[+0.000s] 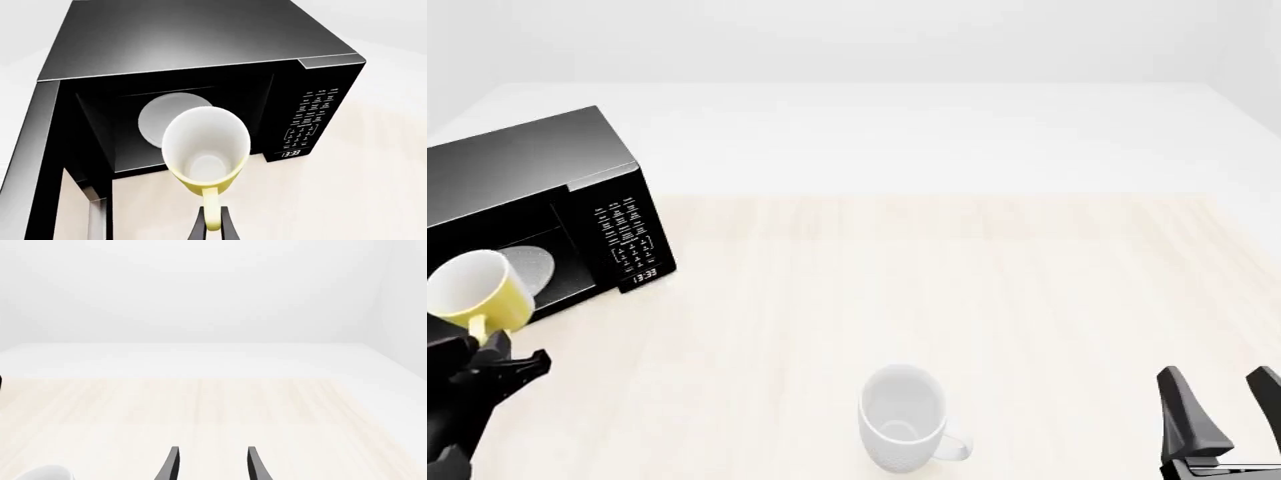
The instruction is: Put the yellow and white mug in the microwave and close it.
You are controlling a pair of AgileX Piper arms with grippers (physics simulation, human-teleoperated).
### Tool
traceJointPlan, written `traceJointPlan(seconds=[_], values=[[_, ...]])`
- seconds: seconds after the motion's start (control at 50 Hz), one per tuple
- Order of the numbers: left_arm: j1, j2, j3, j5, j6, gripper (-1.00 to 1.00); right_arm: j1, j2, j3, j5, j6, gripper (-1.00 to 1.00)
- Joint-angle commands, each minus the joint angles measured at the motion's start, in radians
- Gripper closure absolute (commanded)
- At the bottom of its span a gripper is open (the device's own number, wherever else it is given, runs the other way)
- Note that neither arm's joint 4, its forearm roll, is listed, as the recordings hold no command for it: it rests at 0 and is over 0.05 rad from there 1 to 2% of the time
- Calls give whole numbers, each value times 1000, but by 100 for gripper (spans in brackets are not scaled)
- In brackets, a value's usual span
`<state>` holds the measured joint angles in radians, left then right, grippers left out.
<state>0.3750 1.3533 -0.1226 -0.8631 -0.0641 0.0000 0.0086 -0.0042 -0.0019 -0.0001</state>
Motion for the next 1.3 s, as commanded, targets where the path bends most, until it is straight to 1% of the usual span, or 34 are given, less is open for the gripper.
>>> traceJointPlan(seconds=[0.02,0.14,0.5,0.72,0.8,1.14,1.3], values=[[20,98,-35,-56,13,100,0,0,0,0,0,-100],[20,102,-51,-57,14,100,0,0,0,0,0,-100],[21,180,-87,-91,22,100,0,0,0,0,0,-100],[30,257,-107,-129,20,100,0,0,0,0,0,-100],[27,245,-101,-137,20,100,0,0,0,0,0,-100],[34,295,-120,-174,14,100,0,0,0,0,0,-100],[33,285,-134,-167,5,100,0,0,0,0,0,-100]])
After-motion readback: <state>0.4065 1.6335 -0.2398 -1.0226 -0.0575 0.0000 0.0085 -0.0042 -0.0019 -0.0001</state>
